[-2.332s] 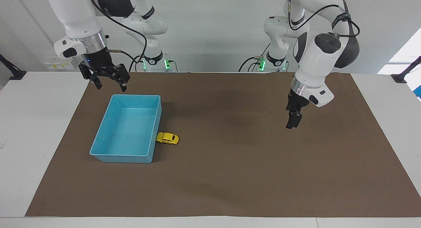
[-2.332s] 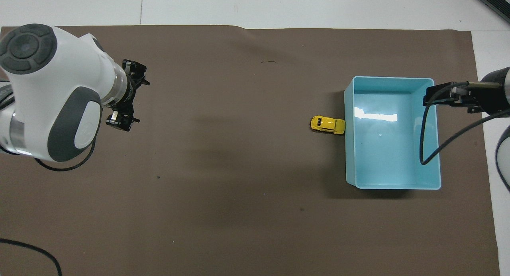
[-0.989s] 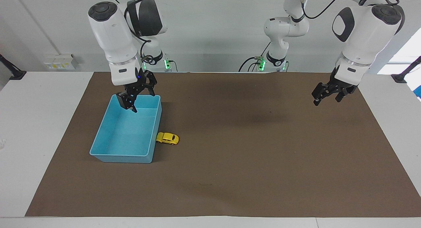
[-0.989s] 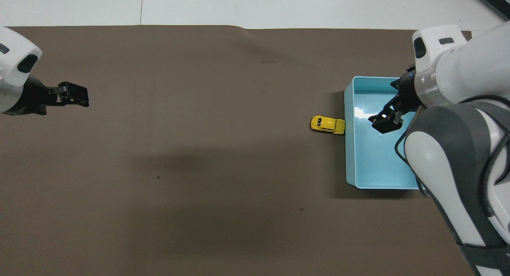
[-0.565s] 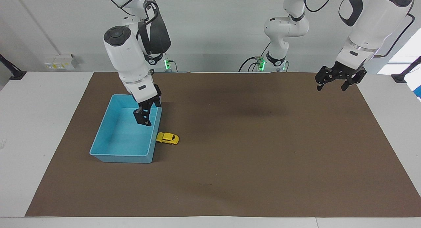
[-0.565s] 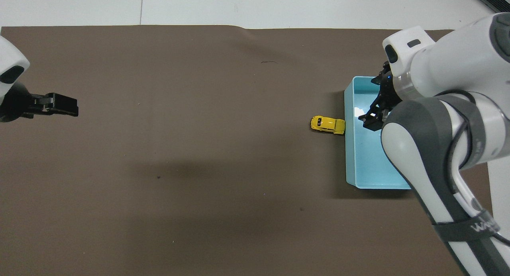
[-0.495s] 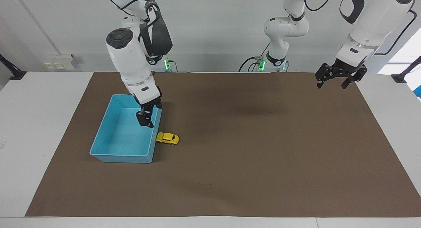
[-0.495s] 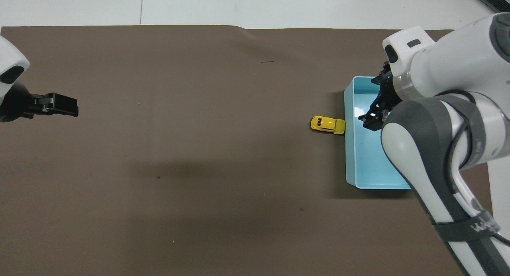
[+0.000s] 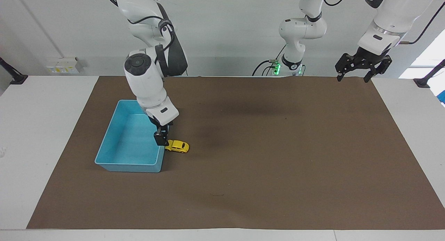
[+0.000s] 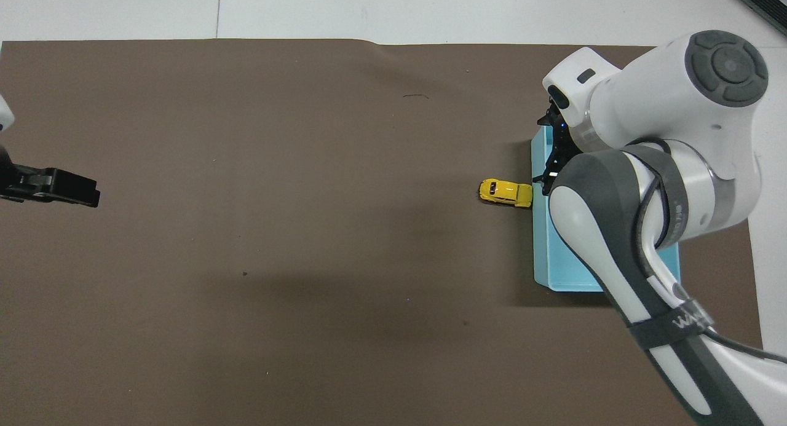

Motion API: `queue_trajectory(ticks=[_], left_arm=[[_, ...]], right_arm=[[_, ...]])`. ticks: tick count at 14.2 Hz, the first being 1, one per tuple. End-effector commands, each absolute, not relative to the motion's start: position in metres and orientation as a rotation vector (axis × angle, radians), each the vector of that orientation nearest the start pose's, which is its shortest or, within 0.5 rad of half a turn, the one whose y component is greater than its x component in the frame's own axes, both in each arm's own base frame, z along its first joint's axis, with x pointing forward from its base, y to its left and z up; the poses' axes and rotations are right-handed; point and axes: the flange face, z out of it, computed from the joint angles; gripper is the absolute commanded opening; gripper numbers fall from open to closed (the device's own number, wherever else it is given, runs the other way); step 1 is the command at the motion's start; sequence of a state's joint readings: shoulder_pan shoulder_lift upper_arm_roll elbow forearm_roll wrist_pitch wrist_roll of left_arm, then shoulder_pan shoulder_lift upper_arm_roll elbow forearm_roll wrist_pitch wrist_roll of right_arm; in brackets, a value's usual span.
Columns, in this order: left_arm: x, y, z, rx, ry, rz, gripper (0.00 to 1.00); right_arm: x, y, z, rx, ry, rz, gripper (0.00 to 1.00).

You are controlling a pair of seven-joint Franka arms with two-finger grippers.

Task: Wind up and store yellow beetle car
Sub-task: 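Move the right gripper across the bin toward the yellow car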

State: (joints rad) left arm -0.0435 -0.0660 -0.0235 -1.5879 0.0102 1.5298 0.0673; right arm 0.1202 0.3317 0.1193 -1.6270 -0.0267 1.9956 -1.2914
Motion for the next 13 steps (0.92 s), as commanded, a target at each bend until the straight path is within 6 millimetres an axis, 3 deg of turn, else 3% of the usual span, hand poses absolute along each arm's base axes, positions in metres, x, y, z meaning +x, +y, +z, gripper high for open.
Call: queue_trajectory(ticks=[1, 7, 13], left_arm=[[0.519, -0.030, 0.660, -3.120, 0.205, -0.033, 1.00], [0.518, -0.026, 0.662, -3.163, 0.180, -0.052, 1.00], [0.518, -0.025, 0.660, -3.165, 0.178, -0.040, 1.00]], right_arm=[[0.648, 0.148, 0.410, -2.215, -2.252, -0.048, 1.00], [0.646, 0.151, 0.363, -2.189, -2.265, -0.046, 1.00], [0.627, 0.164, 0.338, -2.153, -2.278, -0.010, 1.00]])
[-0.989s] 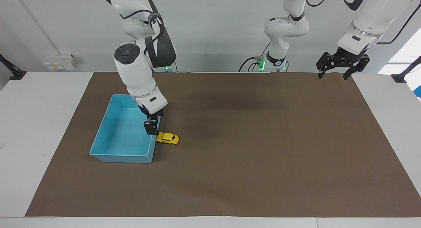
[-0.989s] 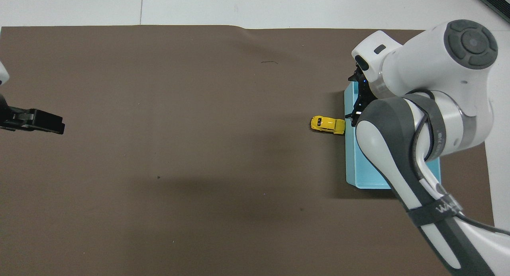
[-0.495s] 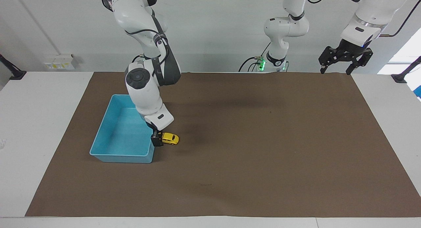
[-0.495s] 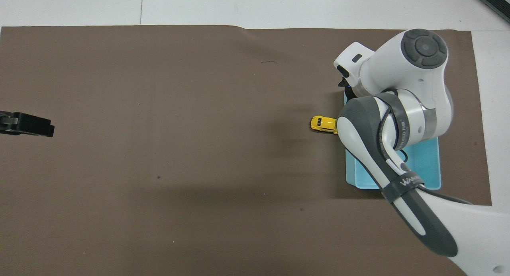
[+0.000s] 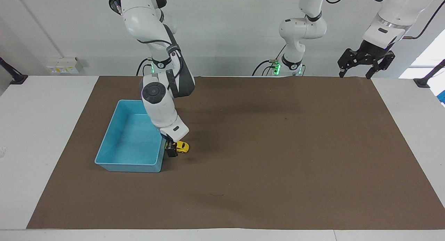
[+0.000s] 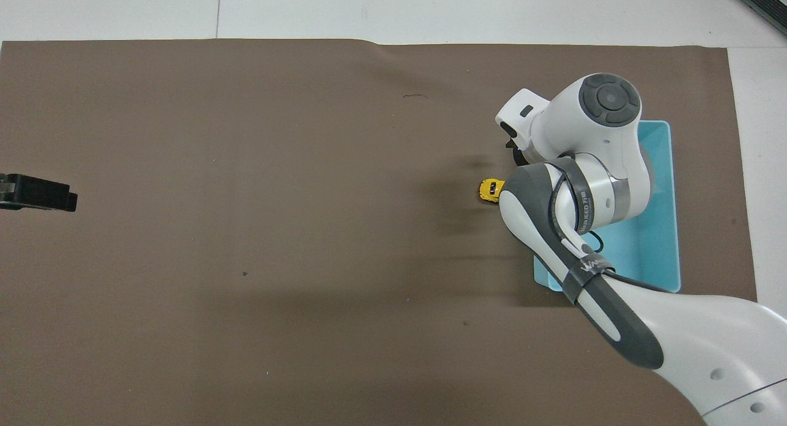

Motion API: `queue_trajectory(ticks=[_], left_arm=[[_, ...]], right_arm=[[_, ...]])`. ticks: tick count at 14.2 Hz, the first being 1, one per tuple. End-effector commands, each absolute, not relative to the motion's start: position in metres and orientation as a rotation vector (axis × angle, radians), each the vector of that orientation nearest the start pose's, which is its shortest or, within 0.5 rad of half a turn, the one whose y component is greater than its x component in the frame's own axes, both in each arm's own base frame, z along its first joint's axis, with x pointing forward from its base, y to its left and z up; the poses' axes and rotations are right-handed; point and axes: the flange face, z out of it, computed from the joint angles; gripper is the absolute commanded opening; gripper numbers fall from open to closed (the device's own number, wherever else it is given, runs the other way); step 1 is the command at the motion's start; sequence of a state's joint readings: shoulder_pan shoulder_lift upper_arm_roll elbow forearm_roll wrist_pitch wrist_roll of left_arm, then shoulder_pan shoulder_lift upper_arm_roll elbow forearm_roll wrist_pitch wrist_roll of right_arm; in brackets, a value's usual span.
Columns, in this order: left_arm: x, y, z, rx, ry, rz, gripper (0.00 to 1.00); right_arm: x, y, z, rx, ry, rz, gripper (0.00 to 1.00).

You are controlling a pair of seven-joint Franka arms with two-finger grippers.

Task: Wind up and store yellow beetle car
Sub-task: 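Move the right gripper across the bin toward the yellow car, then grasp the yellow car with the right gripper and lift it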

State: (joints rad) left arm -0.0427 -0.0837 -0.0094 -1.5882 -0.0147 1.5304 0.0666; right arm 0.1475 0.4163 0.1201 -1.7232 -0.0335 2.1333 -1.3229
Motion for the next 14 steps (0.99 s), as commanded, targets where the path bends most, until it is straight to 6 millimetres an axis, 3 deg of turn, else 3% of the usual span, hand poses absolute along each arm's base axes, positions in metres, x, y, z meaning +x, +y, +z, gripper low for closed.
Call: queue_trajectory(ticks=[1, 4, 11, 14], left_arm=[[0.518, -0.025, 0.661, -3.165, 0.175, -0.039, 1.00], [0.519, -0.026, 0.663, -3.164, 0.185, -0.054, 1.00], [0.512, -0.024, 0.655, -3.154, 0.193, 0.028, 1.00], [0.510, -0.024, 0.653, -3.152, 0.193, 0.043, 1.00]], right_arm=[[0.624, 0.164, 0.333, 2.164, 2.288, 0.008, 1.00], [0.616, 0.163, 0.314, 2.162, 2.289, 0.012, 1.00], [0.612, 0.160, 0.302, 2.174, 2.277, 0.012, 0.98], [0.611, 0.160, 0.302, 2.166, 2.282, 0.007, 0.67]])
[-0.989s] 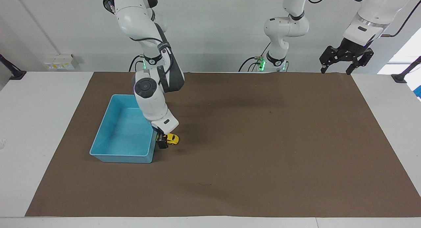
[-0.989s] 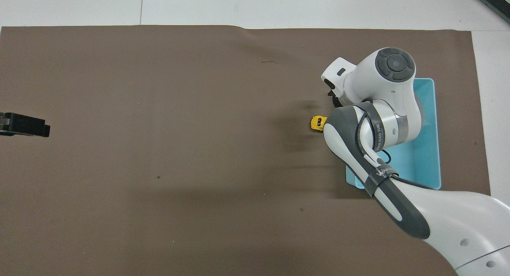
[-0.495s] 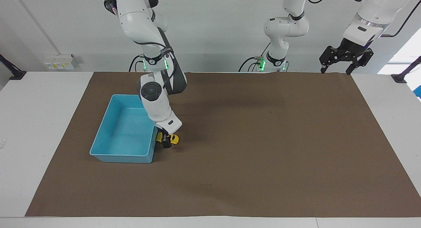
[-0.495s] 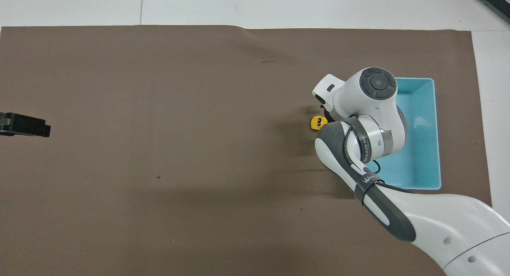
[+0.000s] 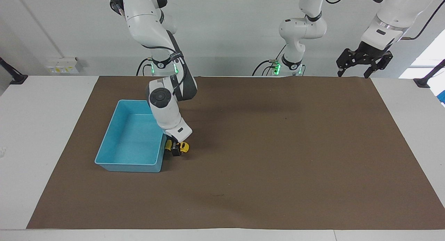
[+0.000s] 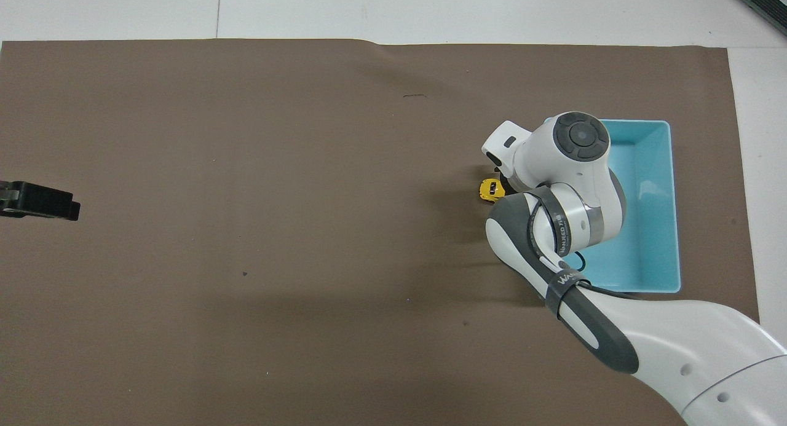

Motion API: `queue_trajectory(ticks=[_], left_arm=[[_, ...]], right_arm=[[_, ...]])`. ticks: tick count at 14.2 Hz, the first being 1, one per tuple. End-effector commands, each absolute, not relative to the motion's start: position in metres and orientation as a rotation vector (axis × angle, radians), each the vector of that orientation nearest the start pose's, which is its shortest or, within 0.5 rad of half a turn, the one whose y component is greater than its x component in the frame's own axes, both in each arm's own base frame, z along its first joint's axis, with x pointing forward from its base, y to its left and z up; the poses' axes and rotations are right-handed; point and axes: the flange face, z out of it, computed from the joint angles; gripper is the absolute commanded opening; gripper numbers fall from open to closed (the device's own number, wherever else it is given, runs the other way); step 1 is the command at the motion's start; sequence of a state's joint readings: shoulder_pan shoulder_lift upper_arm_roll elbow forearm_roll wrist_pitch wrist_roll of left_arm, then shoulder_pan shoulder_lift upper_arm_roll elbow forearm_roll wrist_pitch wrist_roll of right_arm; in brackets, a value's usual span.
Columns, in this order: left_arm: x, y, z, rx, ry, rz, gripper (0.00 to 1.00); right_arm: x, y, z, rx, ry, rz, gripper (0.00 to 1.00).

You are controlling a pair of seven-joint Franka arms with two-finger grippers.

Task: Wind up and store yellow beetle car
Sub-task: 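Grasp the yellow car with the right gripper and lift it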

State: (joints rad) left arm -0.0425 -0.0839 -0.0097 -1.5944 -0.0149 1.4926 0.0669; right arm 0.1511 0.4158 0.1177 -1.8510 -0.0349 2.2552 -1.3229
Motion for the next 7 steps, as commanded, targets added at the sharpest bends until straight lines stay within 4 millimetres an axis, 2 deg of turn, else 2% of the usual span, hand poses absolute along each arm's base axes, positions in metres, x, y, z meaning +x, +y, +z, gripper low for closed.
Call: queue_trajectory(ticks=[1, 2, 3, 5, 6, 7], left_arm=[[0.511, -0.024, 0.653, -3.152, 0.193, 0.036, 1.00], [0.514, -0.023, 0.654, -3.148, 0.197, 0.024, 1.00], [0.516, -0.022, 0.657, -3.129, 0.201, 0.017, 1.00], [0.517, -0.025, 0.662, -3.117, 0.213, 0.013, 1.00], [0.519, -0.026, 0.664, -3.131, 0.204, -0.019, 1.00], [0.520, -0.027, 0.664, -3.134, 0.200, -0.031, 1.00]], right_arm=[[0.611, 0.160, 0.303, 2.167, 2.279, 0.009, 0.62], [0.611, 0.161, 0.302, 2.166, 2.282, 0.008, 0.50], [0.611, 0.161, 0.303, 2.180, 2.269, 0.008, 0.13], [0.609, 0.166, 0.303, 2.211, 2.238, 0.007, 0.10], [0.609, 0.169, 0.303, 2.207, 2.241, 0.009, 0.03], [0.610, 0.173, 0.306, 2.206, 2.239, 0.018, 0.00]])
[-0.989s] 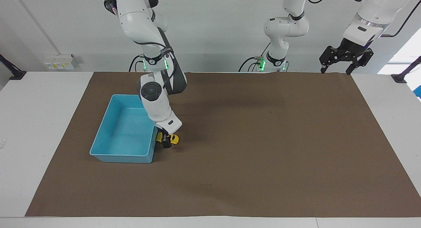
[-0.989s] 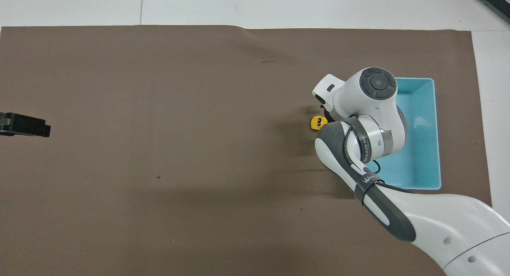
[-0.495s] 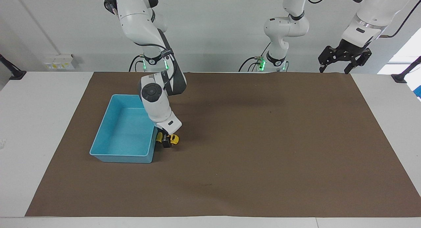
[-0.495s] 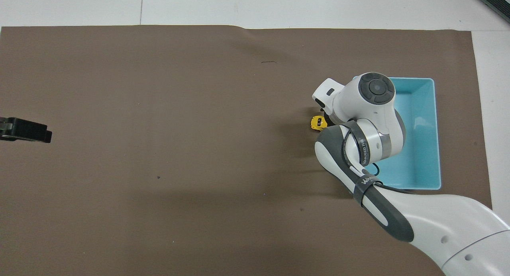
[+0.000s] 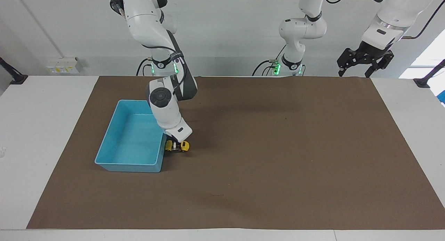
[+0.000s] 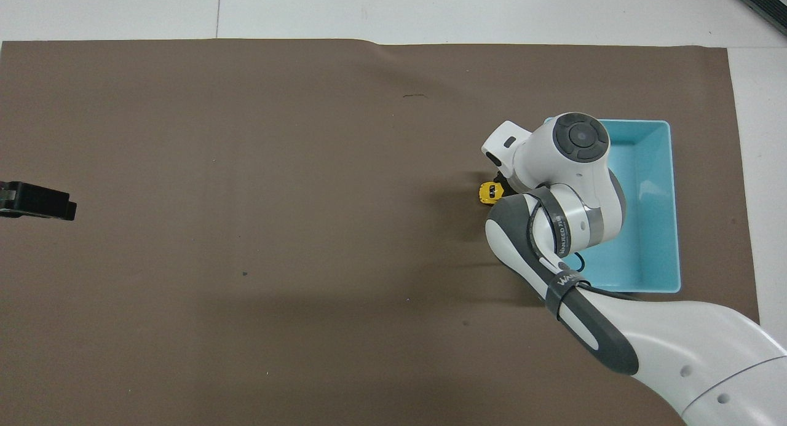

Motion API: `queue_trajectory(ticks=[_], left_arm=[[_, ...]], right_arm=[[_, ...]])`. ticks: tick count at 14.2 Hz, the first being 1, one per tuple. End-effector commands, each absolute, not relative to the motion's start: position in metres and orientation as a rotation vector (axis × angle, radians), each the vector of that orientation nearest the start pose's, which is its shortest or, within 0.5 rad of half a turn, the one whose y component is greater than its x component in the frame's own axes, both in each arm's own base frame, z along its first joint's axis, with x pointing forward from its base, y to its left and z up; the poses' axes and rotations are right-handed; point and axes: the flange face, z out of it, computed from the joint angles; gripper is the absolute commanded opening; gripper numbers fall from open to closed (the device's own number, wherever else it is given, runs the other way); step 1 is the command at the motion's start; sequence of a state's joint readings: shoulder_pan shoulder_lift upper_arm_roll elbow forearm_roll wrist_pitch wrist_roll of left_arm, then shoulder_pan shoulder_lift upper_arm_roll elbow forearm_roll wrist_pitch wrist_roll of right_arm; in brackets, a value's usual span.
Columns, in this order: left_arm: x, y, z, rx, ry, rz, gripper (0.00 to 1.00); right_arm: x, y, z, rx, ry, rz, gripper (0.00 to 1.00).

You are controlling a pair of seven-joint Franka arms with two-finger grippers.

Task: Wind up and store yellow beetle car
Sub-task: 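Grasp the yellow car with the right gripper and lift it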

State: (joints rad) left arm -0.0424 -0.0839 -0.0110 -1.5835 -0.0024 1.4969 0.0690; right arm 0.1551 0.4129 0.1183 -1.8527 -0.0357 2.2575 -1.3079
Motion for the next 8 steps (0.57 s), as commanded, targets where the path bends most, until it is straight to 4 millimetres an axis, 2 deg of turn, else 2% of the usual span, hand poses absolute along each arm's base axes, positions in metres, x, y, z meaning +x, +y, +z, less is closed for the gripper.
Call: queue_trajectory(ticks=[1, 2, 8], left_arm=[[0.520, -0.029, 0.665, -3.134, 0.205, -0.036, 1.00], [0.520, -0.029, 0.665, -3.136, 0.203, -0.036, 1.00], [0.519, -0.029, 0.666, -3.178, 0.186, -0.042, 1.00]], right_arm=[[0.610, 0.177, 0.307, 2.220, 2.222, 0.022, 0.00], [0.608, 0.187, 0.309, 2.215, 2.218, 0.022, 0.00], [0.619, 0.202, 0.332, 2.216, 2.173, 0.059, 0.00]])
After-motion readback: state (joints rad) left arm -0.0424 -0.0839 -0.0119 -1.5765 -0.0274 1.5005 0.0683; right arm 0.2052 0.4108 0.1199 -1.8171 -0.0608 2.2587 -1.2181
